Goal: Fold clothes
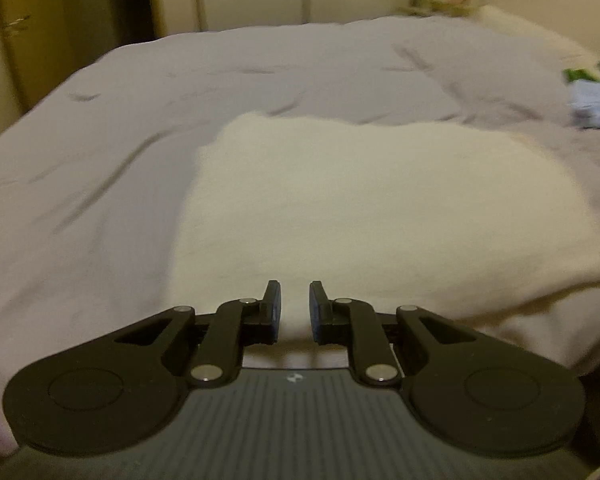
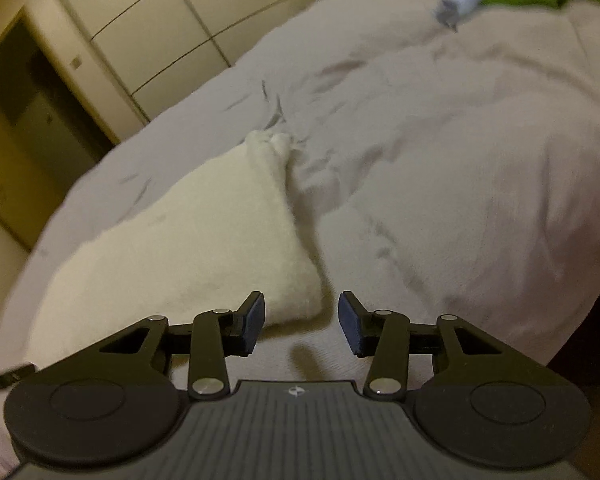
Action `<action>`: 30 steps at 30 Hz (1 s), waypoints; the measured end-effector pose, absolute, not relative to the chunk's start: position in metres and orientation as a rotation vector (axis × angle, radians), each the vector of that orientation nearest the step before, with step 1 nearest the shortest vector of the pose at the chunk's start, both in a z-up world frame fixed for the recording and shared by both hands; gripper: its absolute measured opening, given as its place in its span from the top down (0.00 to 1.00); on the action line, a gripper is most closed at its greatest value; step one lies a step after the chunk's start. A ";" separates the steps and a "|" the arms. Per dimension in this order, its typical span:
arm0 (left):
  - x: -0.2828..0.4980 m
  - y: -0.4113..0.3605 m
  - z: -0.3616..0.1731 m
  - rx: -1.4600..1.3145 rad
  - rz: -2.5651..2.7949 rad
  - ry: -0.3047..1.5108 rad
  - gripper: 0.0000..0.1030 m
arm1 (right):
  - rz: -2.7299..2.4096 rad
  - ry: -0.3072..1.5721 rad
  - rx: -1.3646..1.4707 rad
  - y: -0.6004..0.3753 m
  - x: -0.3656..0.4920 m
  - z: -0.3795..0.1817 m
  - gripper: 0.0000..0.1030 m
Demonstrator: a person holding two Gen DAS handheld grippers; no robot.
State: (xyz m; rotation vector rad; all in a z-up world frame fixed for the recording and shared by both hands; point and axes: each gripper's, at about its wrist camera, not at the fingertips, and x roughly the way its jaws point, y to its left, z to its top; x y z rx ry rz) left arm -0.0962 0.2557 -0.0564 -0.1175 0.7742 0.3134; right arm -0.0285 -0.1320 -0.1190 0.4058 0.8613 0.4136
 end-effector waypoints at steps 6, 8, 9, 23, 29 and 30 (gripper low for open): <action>-0.061 0.234 -0.059 -0.122 0.187 0.766 0.87 | 0.403 0.961 0.663 -0.143 -0.025 -0.147 0.56; -0.048 0.227 -0.060 -0.094 0.161 0.760 0.87 | 0.398 0.962 0.694 -0.145 -0.023 -0.149 0.56; -0.041 0.225 -0.061 -0.084 0.146 0.758 0.87 | 0.398 0.959 0.705 -0.145 -0.021 -0.150 0.56; 0.013 0.218 -0.080 -0.054 0.036 0.820 0.89 | 0.394 0.941 0.814 -0.142 -0.009 -0.161 0.55; 0.021 0.229 -0.088 -0.039 0.077 0.833 0.88 | 0.395 0.914 0.864 -0.139 -0.003 -0.167 0.55; 0.022 0.231 -0.094 -0.045 0.084 0.844 0.88 | 0.399 0.911 0.881 -0.139 -0.002 -0.168 0.55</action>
